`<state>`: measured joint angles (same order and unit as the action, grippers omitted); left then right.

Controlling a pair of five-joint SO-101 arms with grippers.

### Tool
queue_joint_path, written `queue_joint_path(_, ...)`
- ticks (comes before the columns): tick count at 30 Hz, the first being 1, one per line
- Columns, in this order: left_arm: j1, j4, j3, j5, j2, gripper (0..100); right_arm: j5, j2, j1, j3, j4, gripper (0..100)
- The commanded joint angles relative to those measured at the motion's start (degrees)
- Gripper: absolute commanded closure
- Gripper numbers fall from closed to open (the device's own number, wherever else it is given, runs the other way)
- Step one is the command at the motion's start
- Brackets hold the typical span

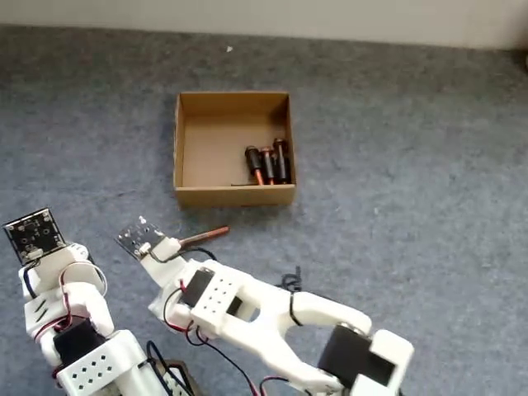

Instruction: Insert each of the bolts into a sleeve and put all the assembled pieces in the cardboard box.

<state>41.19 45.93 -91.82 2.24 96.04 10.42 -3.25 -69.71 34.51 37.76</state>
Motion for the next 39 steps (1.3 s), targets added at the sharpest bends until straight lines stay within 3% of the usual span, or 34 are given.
queue_joint_path(1, 0.40, -1.49, 2.77, -0.62, 0.48, 98, 0.53, -3.65, 1.63, -2.77, -0.04, 86.8)
queue_joint_path(5, 0.40, -1.49, 2.68, -0.62, 0.48, 98, 0.44, -3.91, 1.89, -4.79, 3.91, 88.2)
queue_joint_path(9, 0.31, -1.49, 2.59, -0.62, 0.48, 98, -4.40, -2.07, 3.91, -6.55, 7.52, 99.8)
queue_joint_path(12, 0.31, -1.49, 2.51, -0.62, 0.48, 98, -8.70, 0.66, 5.85, -6.20, 9.71, 99.3)
queue_joint_path(18, 0.22, -1.49, 2.42, -0.62, 0.48, 98, -10.46, 10.68, 6.90, -5.58, 12.18, 99.4)
queue_joint_path(24, -0.66, -1.49, 2.33, -0.44, 0.48, 98, -14.24, 24.04, 14.46, -0.40, 15.87, 99.4)
queue_joint_path(33, -13.23, -1.05, 2.33, 0.00, 0.48, 98, -14.33, 45.76, 24.13, 11.82, 21.93, 99.4)
queue_joint_path(39, -27.74, 1.49, 3.47, 11.25, -0.13, 96, -14.07, 51.82, 34.77, 23.08, 15.52, 99.4)
